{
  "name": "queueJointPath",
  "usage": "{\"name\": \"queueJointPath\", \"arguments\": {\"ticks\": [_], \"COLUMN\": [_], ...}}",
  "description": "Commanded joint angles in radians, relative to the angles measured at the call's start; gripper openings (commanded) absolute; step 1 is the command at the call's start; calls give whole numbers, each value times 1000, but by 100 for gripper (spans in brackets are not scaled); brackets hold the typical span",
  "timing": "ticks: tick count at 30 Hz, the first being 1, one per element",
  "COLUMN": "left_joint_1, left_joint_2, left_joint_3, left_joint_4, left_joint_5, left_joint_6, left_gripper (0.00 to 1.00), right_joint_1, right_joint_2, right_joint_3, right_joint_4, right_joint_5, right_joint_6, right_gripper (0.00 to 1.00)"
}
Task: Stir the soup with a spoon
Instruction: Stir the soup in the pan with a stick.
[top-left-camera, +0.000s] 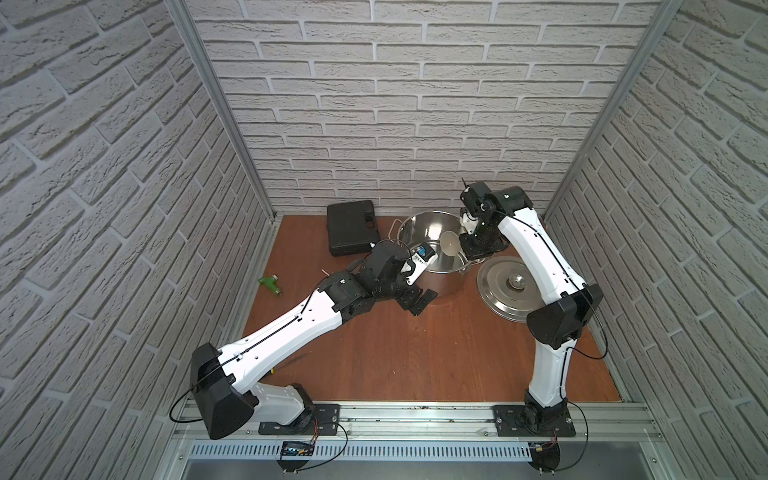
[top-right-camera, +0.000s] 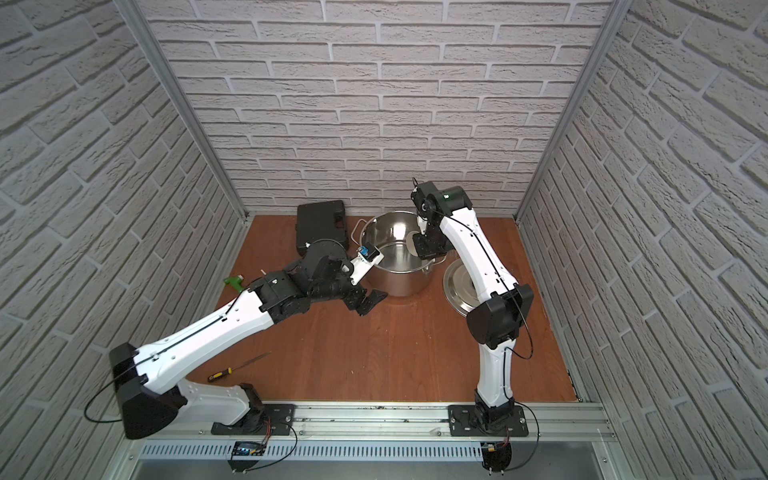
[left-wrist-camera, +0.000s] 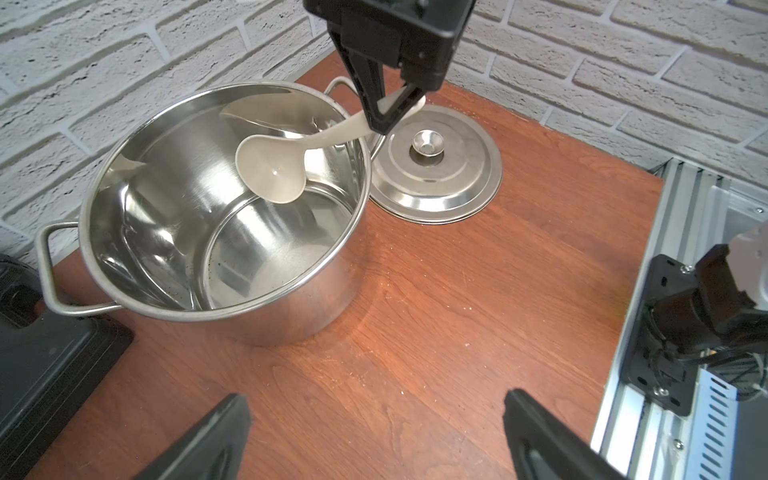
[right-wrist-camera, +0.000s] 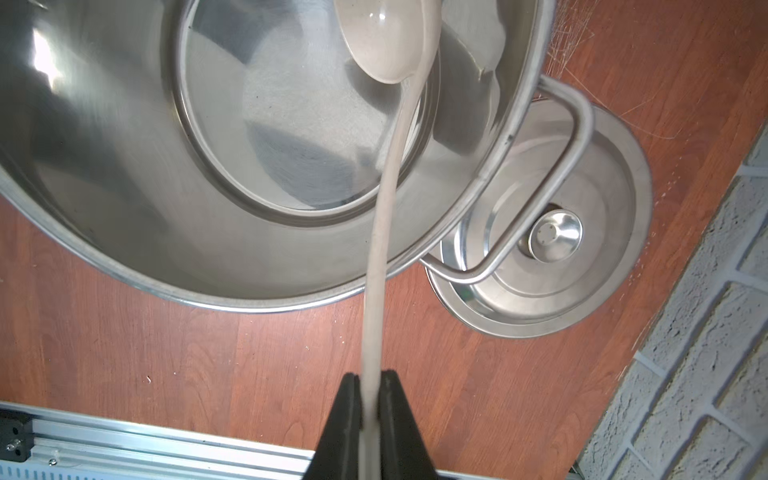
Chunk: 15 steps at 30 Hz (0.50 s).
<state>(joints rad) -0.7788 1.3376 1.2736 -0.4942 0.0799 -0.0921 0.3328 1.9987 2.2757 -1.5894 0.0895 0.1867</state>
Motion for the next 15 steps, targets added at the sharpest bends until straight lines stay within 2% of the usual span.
{"name": "queueJointPath", "arguments": {"ticks": [1, 7, 15], "left_joint_1": [-7, -6, 8], "left_joint_2": [11, 13, -9], "left_joint_3": [21, 10, -15], "left_joint_4": [48, 70, 90], "left_joint_5": [-20, -55, -66], "left_joint_6": [18, 20, 10], "left_gripper": [98, 98, 98], "right_joint_1": [13, 64, 110], "right_joint_2": [57, 128, 103], "right_joint_3": [77, 177, 125], "right_joint_4": [15, 18, -8], "right_joint_5": [-35, -78, -69], "right_joint_6": [4, 27, 23], "right_gripper": [2, 2, 2]}}
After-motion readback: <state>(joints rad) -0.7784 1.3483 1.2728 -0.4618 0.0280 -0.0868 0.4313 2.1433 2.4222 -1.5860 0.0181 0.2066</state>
